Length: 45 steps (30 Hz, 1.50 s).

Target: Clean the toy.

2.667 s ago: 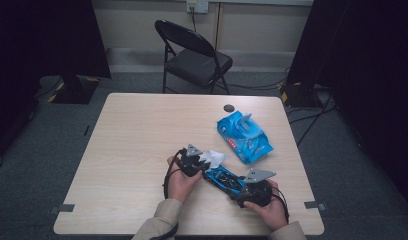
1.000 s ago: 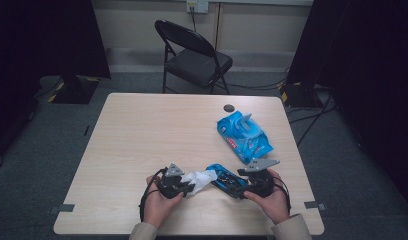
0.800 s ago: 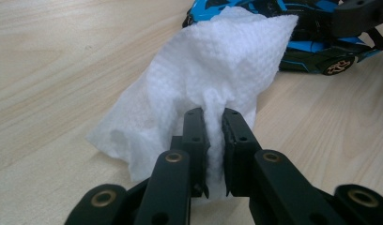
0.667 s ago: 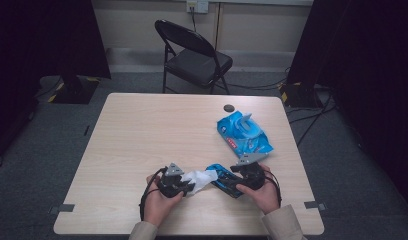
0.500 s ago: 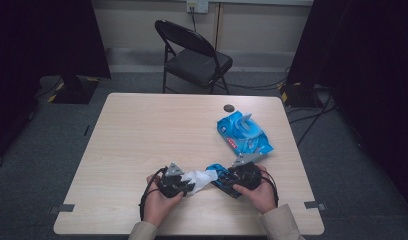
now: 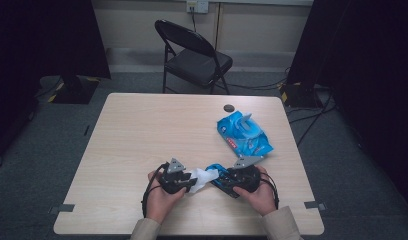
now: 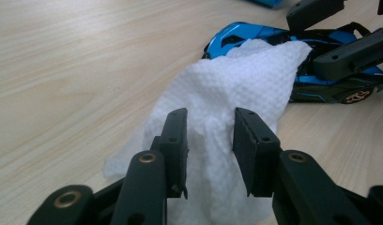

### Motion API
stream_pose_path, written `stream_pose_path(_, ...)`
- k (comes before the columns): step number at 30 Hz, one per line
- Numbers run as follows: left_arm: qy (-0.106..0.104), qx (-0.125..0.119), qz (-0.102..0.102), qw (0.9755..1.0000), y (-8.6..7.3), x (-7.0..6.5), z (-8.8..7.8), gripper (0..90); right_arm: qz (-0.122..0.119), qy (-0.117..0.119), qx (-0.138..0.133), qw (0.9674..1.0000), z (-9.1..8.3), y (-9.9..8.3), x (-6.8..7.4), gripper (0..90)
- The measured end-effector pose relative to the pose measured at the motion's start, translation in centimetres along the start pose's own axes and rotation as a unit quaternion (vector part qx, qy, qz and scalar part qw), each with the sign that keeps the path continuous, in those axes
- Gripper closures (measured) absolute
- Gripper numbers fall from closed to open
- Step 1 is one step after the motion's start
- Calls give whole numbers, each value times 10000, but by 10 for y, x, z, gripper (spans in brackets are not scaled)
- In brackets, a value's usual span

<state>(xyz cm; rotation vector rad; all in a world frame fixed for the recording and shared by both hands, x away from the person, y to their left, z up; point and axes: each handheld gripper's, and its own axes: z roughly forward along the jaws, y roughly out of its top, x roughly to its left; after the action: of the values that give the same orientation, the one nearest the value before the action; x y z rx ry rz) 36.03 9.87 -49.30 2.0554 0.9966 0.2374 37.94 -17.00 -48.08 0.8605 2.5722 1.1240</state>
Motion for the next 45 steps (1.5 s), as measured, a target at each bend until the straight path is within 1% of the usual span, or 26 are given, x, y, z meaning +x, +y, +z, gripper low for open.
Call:
stream_pose_path(1, -24, 105, 61, 9999, 0, -1, 2, 646, 4, -2, -13, 10000, 0, 0, 0, 436)
stream_pose_path(3, 13, 172, 87, 9998, -2, -1, 8, 651, 9, -7, -25, 10000, 0, -1, 0, 436)
stream_pose_path(5, 61, 113, 85, 9999, -2, -1, 10, 685, 19, -22, -39, 10000, 0, -1, 1, 436)
stream_pose_path(7, 47, 147, 140, 9998, 0, -2, 13, 742, 14, -40, -35, 10000, 0, -1, 1, 436)
stream_pose_path(8, 61, 124, 102, 9999, 1, -3, 15, 762, 10, -50, -33, 10000, 0, -1, 1, 435)
stream_pose_path(11, 49, 137, 175, 9997, 5, -8, 20, 802, 7, -71, -27, 10000, 0, -1, 2, 435)
stream_pose_path(12, 1, 165, 237, 9996, 8, -13, 24, 814, 12, -72, -21, 10000, 0, -1, 2, 435)
stream_pose_path(16, 68, 225, 343, 9991, 12, -22, 30, 829, 16, -117, -2, 9999, 0, 0, 3, 435)
stream_pose_path(19, 0, 164, 273, 9995, 10, -22, 30, 833, 13, -124, -3, 9999, 0, -1, 4, 435)
stream_pose_path(21, 20, 192, 287, 9994, 10, -24, 29, 835, 12, -134, -1, 9999, 0, -1, 4, 435)
stream_pose_path(23, 4, 266, 316, 9991, 11, -26, 28, 837, 34, -140, 2, 9999, 0, -1, 4, 435)
stream_pose_path(26, 34, 350, 449, 9984, 12, -32, 29, 837, 42, -141, 16, 9999, 0, 0, 4, 435)
stream_pose_path(27, 51, 333, 444, 9984, 12, -33, 29, 837, 49, -145, 17, 9999, 0, 0, 4, 435)
stream_pose_path(30, -210, 337, 418, 9983, 11, -40, 31, 840, 55, -145, 16, 9999, 0, 0, 4, 435)
stream_pose_path(31, -162, 359, 518, 9979, 12, -44, 32, 840, 56, -146, 11, 9999, 0, 0, 4, 435)
stream_pose_path(32, -167, 365, 521, 9978, 12, -48, 33, 839, 57, -147, 21, 9999, 0, 0, 4, 435)
stream_pose_path(33, -237, 351, 470, 9980, 12, -51, 35, 839, 57, -149, 30, 9999, 0, 0, 4, 435)
stream_pose_path(34, -194, 359, 542, 9977, 13, -53, 35, 839, 49, -152, 30, 9999, 0, 0, 4, 435)
stream_pose_path(35, -199, 362, 537, 9977, 13, -55, 36, 839, 49, -149, 33, 9999, 0, 0, 4, 435)
stream_pose_path(36, -279, 358, 478, 9978, 13, -55, 36, 838, 59, -140, 32, 9999, 0, 0, 4, 435)
stream_pose_path(38, -346, 350, 506, 9975, 13, -59, 38, 839, 59, -142, 40, 9999, 0, 0, 4, 434)
stream_pose_path(39, -447, 339, 453, 9974, 13, -61, 39, 839, 58, -149, 43, 9999, 0, 0, 4, 435)
stream_pose_path(40, -458, 348, 523, 9970, 13, -63, 40, 839, 63, -158, 44, 9998, 0, 1, 5, 435)
stream_pose_path(41, -389, 387, 583, 9968, 14, -66, 41, 839, 55, -158, 58, 9998, 0, 1, 5, 434)
stream_pose_path(44, -381, 437, 575, 9967, 15, -70, 42, 838, 74, -148, 96, 9998, 0, 1, 4, 435)
stream_pose_path(45, -425, 404, 537, 9968, 15, -70, 42, 838, 73, -148, 93, 9998, 0, 1, 4, 435)
